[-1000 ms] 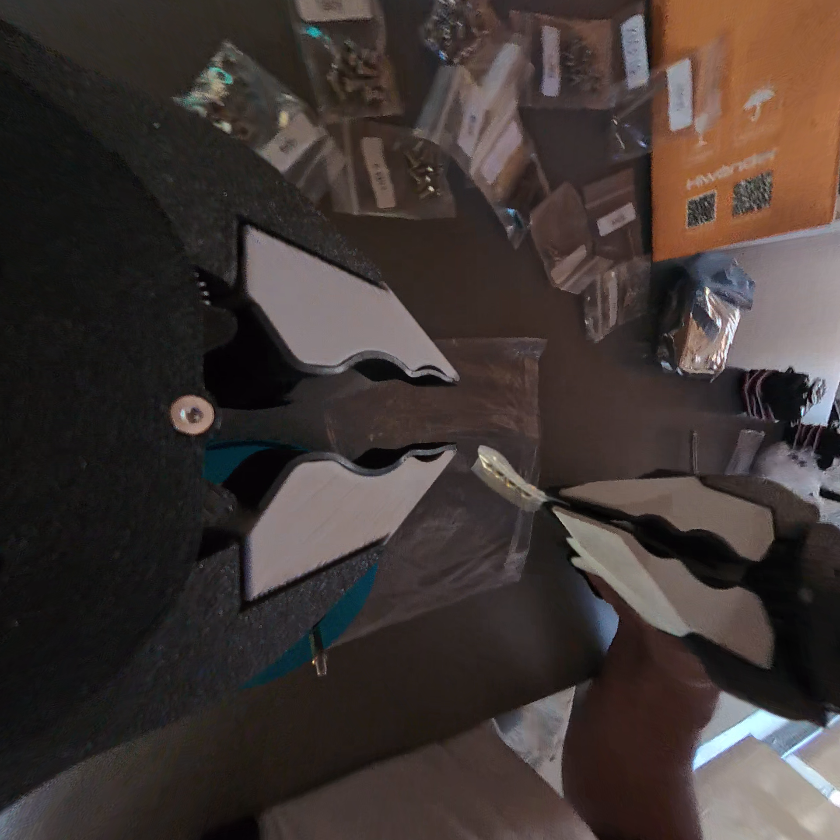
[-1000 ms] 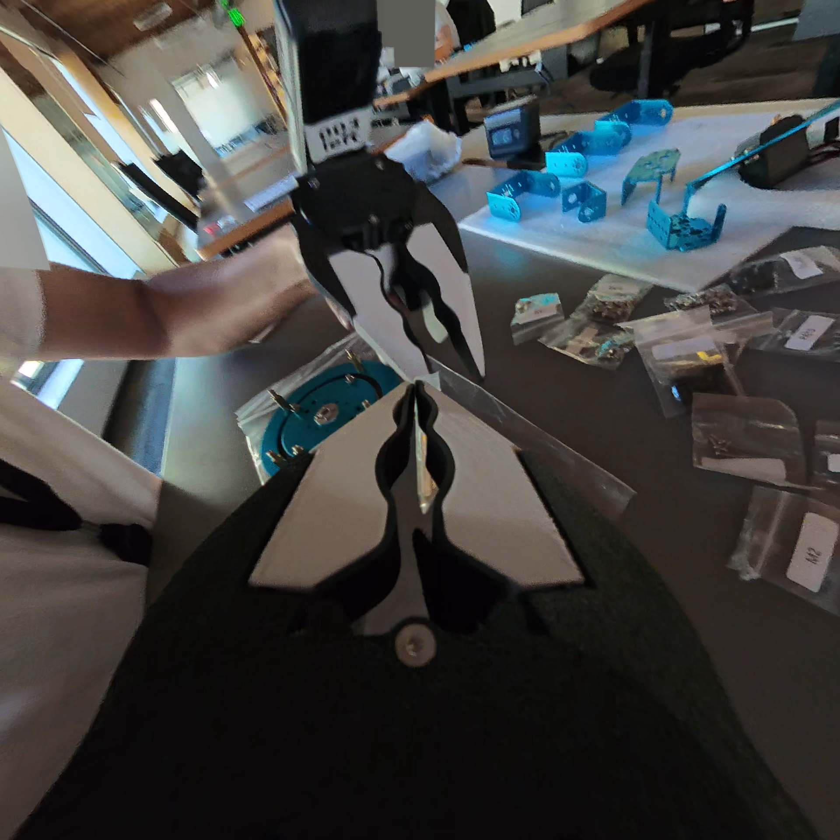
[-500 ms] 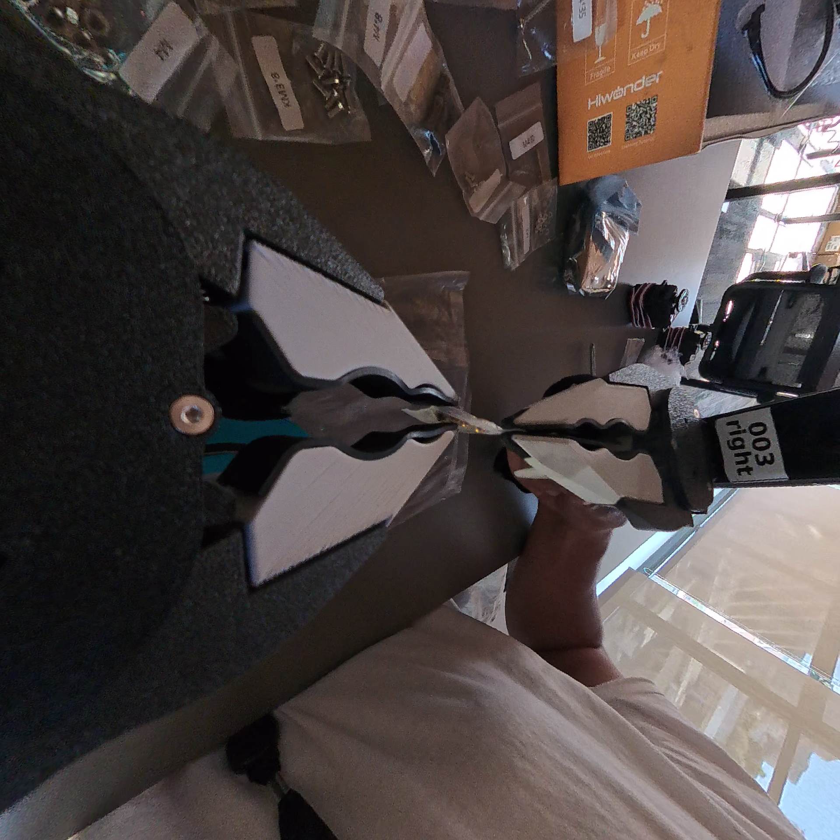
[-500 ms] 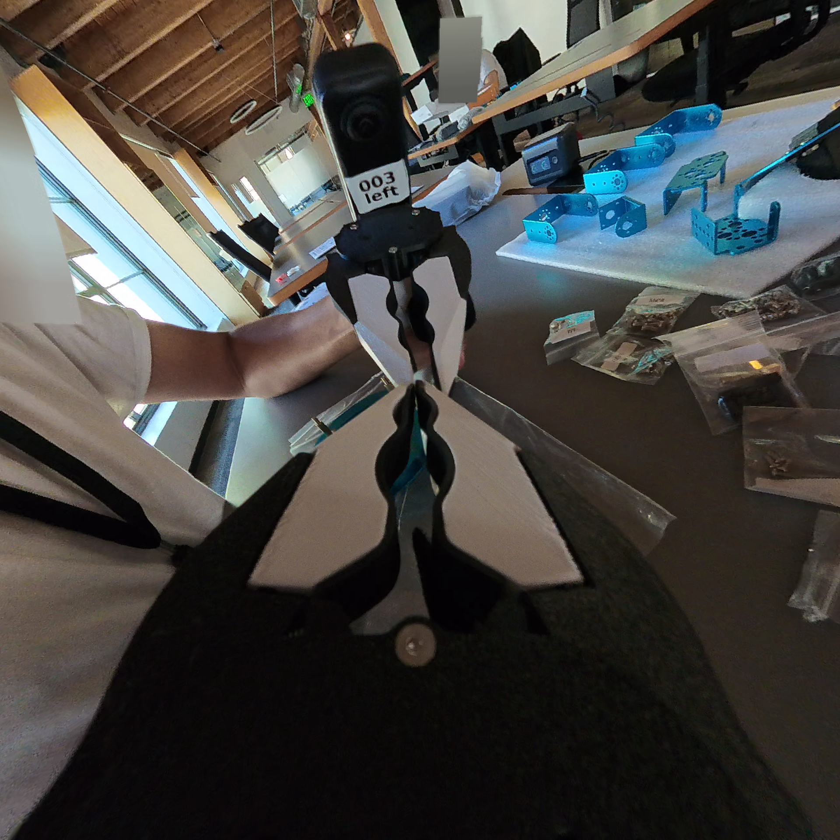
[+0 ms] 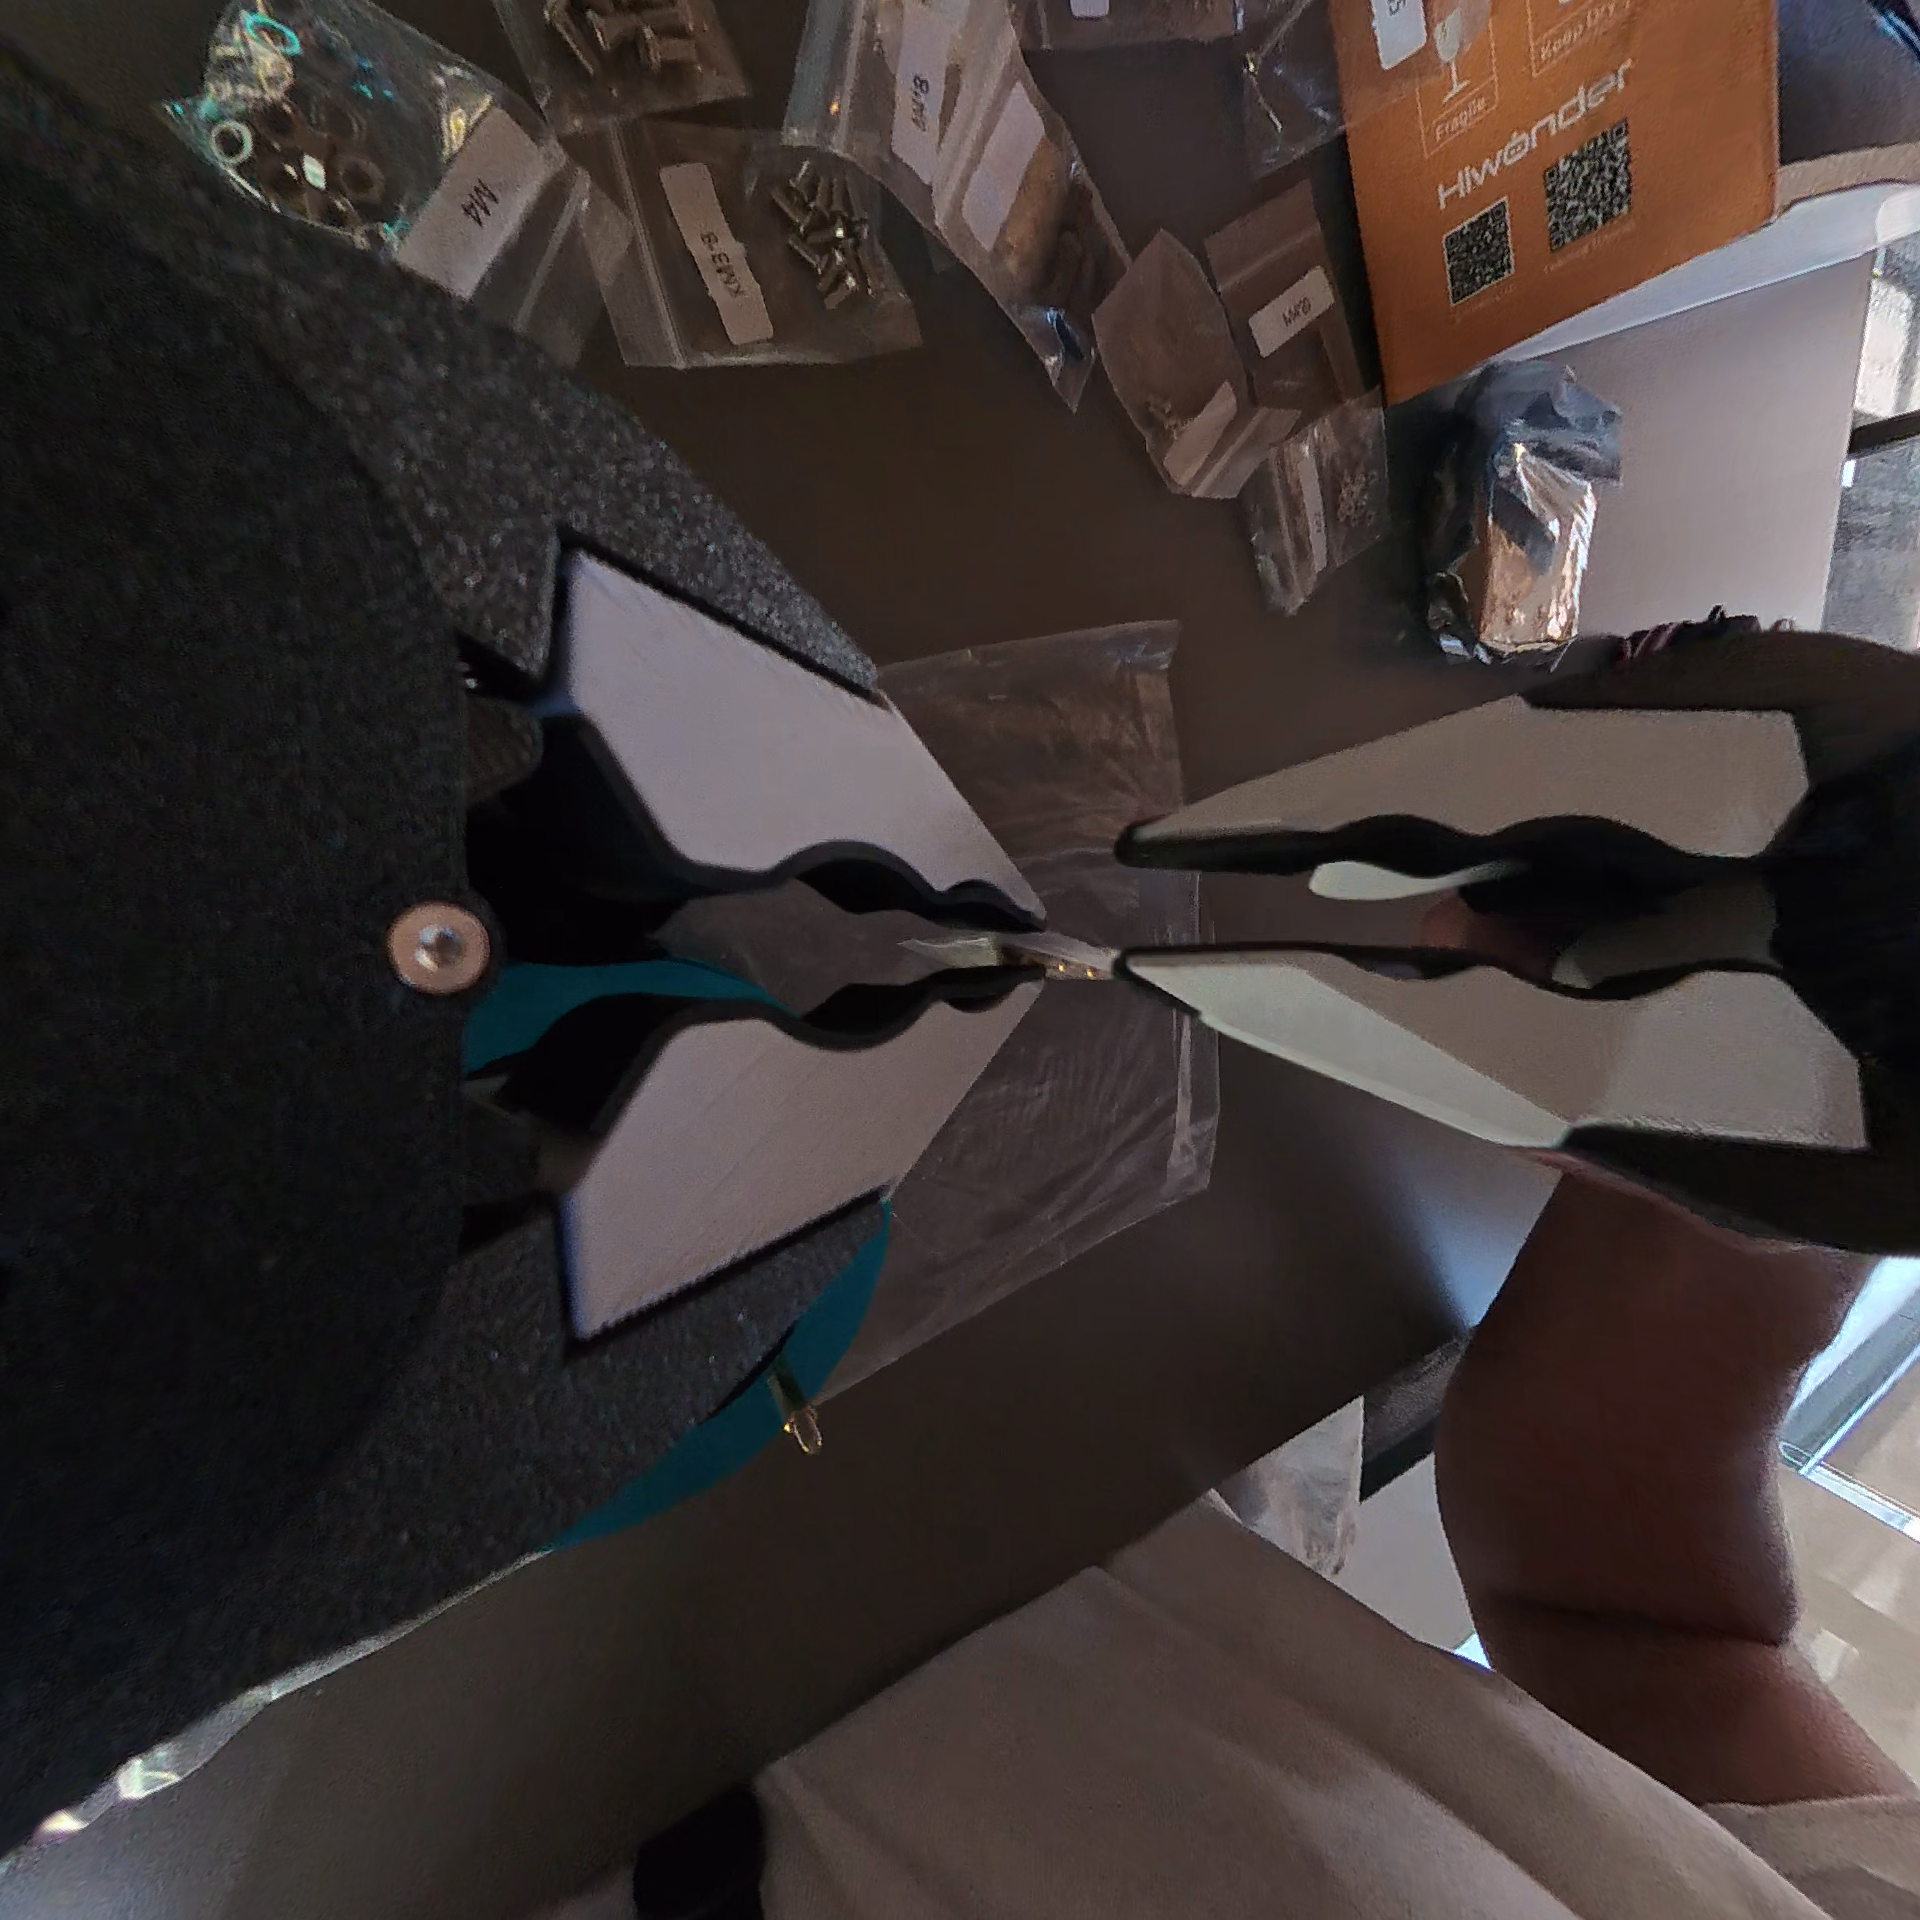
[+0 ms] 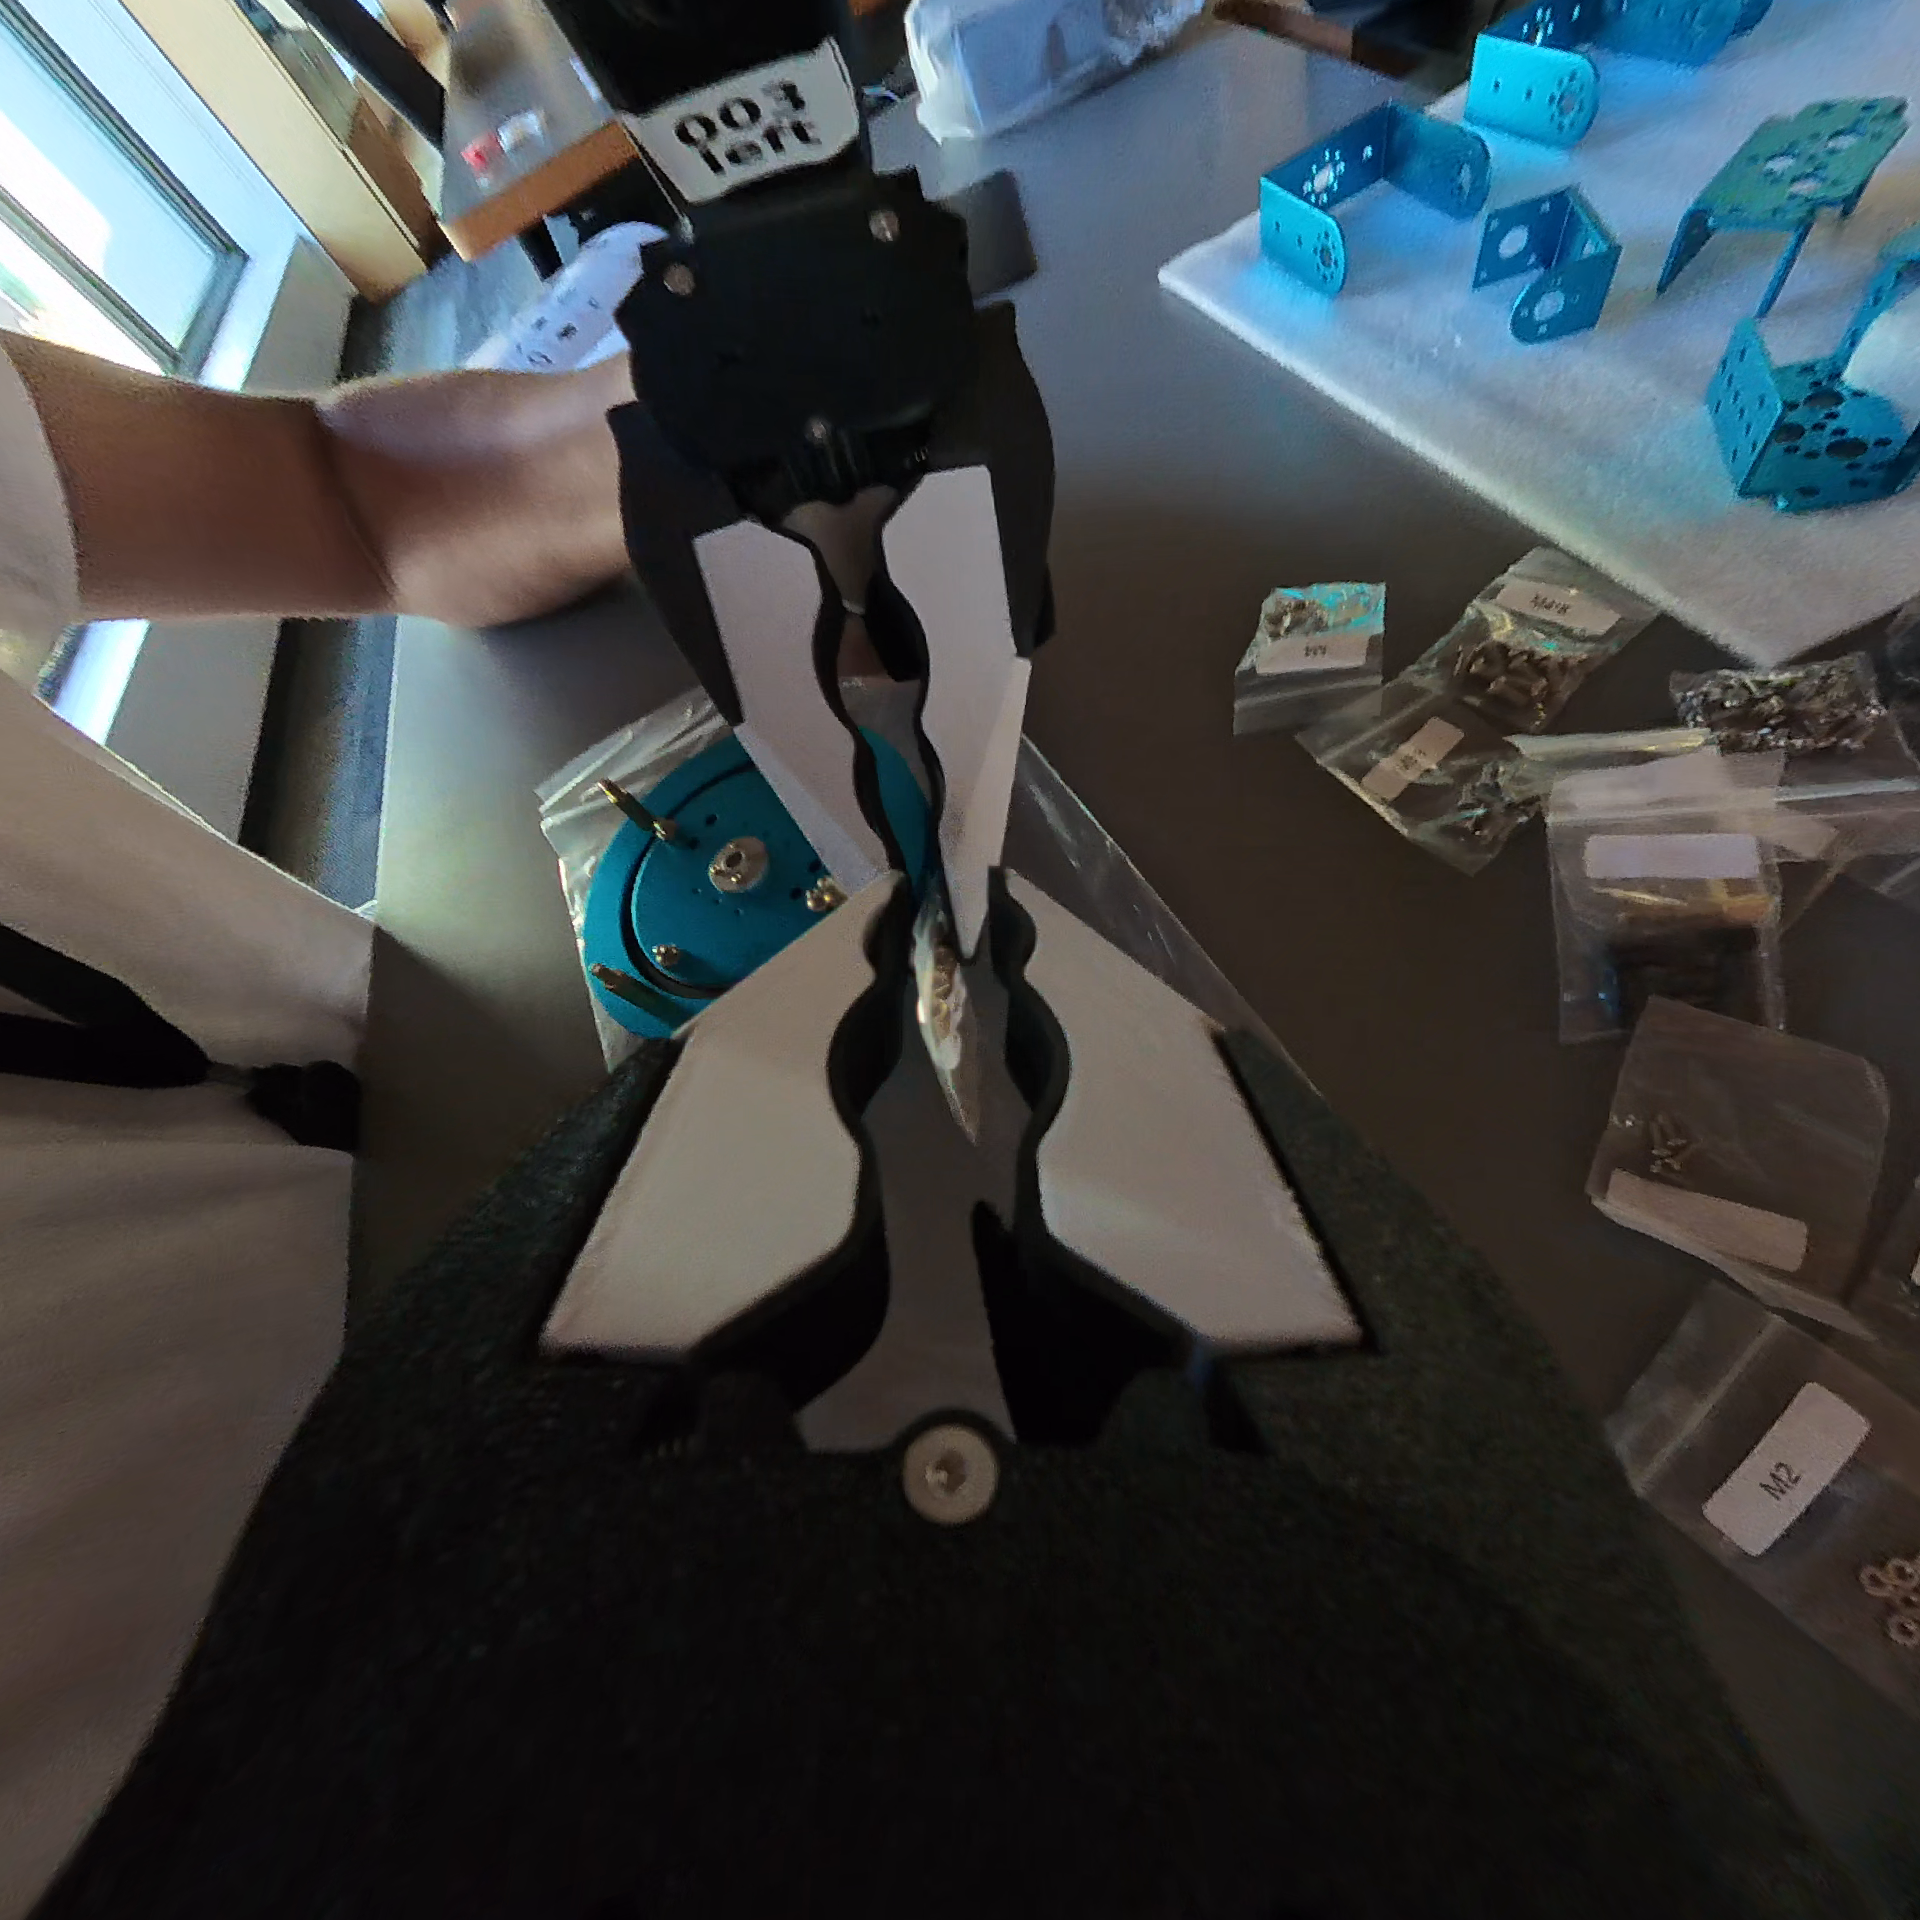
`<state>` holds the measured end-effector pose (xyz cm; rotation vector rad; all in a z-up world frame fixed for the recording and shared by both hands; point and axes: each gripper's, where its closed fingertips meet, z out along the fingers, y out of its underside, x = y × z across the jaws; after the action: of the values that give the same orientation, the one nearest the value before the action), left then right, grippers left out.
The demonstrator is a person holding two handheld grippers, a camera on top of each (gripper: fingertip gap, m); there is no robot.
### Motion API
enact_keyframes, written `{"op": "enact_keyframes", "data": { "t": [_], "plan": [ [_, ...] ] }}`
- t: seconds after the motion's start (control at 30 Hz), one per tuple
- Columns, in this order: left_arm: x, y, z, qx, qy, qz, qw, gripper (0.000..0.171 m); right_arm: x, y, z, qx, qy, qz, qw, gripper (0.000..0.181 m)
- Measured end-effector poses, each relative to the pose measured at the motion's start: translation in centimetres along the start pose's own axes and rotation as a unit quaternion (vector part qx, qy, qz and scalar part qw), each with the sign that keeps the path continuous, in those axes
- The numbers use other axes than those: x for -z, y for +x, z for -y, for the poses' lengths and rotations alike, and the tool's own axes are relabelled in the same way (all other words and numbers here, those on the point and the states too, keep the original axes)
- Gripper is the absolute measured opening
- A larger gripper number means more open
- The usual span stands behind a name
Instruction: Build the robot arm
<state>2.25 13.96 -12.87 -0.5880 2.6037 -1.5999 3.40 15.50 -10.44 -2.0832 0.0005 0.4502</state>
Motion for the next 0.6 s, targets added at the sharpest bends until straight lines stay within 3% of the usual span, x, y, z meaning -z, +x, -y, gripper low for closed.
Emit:
{"op": "enact_keyframes", "data": {
  "t": [0.6],
  "plan": [
    [-0.6, 0.3, -0.7, -0.011, -0.031, -0.001, 0.999, 0.006, -0.2, 0.2, -2.1, 0.023, -0.051, -0.027, 0.998, 0.009]
  ]
}}
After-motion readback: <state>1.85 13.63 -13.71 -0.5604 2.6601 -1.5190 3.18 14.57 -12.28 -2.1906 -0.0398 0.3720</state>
